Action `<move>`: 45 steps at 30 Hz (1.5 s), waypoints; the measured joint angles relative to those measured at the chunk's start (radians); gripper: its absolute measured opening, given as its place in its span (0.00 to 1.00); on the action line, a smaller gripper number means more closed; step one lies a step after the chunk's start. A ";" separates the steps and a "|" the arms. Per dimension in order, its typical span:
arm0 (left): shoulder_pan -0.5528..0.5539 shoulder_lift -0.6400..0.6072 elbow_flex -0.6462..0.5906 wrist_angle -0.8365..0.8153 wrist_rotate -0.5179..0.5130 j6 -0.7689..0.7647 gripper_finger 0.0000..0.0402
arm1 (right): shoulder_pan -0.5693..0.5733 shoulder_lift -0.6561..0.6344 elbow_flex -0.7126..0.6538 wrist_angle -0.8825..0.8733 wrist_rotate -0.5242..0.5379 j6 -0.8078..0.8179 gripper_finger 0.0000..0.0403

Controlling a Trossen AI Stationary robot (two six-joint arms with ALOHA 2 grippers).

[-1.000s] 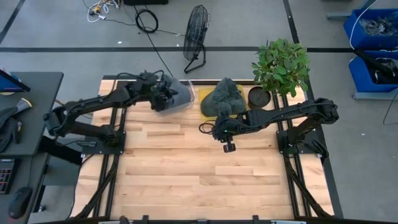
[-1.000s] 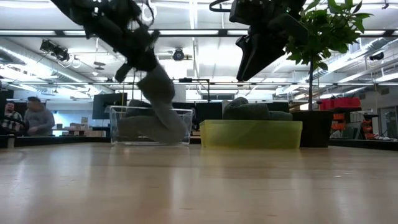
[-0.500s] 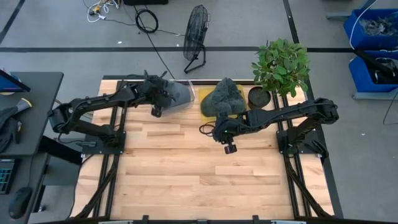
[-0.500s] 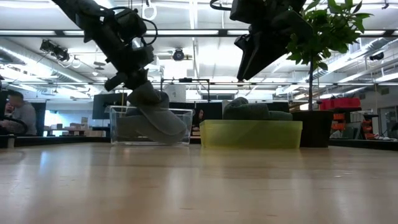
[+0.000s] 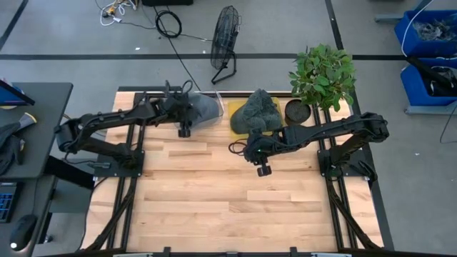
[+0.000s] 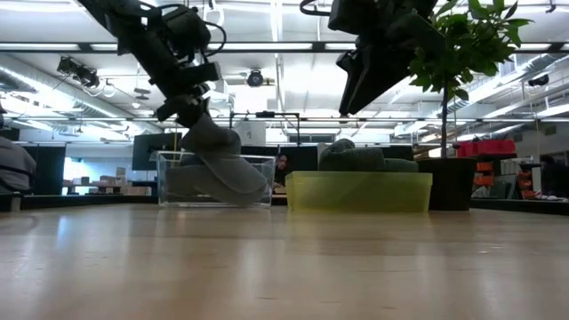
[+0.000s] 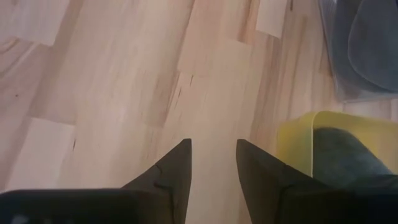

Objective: Pick & Place hat
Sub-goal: Put the gray cap into the transparent bin

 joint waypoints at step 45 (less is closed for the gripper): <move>0.045 0.153 0.001 0.273 -0.150 -0.371 0.01 | -0.003 0.000 0.000 0.097 -0.001 0.025 0.32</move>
